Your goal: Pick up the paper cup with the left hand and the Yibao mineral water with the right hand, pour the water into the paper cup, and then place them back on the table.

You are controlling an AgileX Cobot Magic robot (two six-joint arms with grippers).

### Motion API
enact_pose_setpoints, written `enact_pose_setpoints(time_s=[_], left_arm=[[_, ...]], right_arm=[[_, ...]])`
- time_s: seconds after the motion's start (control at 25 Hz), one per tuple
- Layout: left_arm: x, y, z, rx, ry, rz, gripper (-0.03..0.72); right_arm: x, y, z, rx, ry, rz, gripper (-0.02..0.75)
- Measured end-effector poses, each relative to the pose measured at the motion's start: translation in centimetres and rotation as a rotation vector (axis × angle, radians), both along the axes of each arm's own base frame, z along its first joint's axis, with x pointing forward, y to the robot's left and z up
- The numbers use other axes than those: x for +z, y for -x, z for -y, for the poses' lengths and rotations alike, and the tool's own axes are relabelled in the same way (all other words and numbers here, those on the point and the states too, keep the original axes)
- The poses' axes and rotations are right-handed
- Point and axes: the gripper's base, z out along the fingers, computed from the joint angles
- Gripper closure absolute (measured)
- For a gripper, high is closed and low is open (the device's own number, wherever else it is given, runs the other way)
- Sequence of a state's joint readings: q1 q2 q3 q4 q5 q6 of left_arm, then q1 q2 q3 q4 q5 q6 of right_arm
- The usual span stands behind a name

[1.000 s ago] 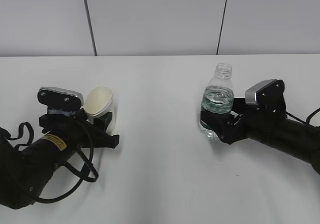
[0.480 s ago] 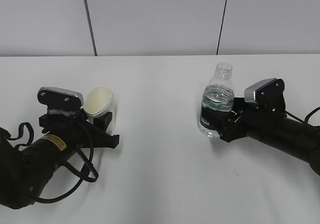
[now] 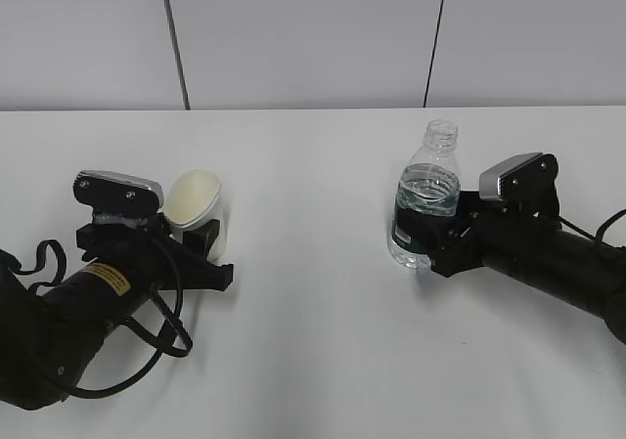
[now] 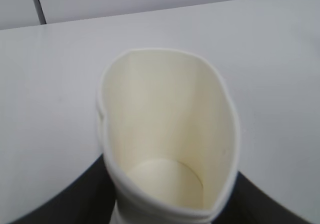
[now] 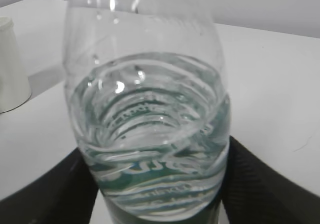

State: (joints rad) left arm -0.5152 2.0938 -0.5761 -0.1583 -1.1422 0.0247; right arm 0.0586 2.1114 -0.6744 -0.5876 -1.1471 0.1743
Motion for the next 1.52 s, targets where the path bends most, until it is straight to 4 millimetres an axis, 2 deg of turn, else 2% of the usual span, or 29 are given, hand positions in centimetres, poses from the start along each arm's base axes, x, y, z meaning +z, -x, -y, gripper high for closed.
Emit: enact_pose_setpoints(time_s=[0.8, 1.32, 1.52], left_arm=[[0.0, 0.6, 1.3, -0.153, 0.026, -0.012, 0.352], [0.1, 1.4, 2.5, -0.29, 0.111, -0.064, 0.352], [1.8, 1.7, 3.0, -0.365, 0.128, -0.023, 0.352]], right_arm=[[0.0, 0.1, -0.1, 0.019, 0.015, 0.01, 0.236], [2.8, 0.4, -0.5, 0.108, 0.101, 0.047, 0.236], [3.5, 0.7, -0.7, 0.138, 0.128, 0.042, 0.236]])
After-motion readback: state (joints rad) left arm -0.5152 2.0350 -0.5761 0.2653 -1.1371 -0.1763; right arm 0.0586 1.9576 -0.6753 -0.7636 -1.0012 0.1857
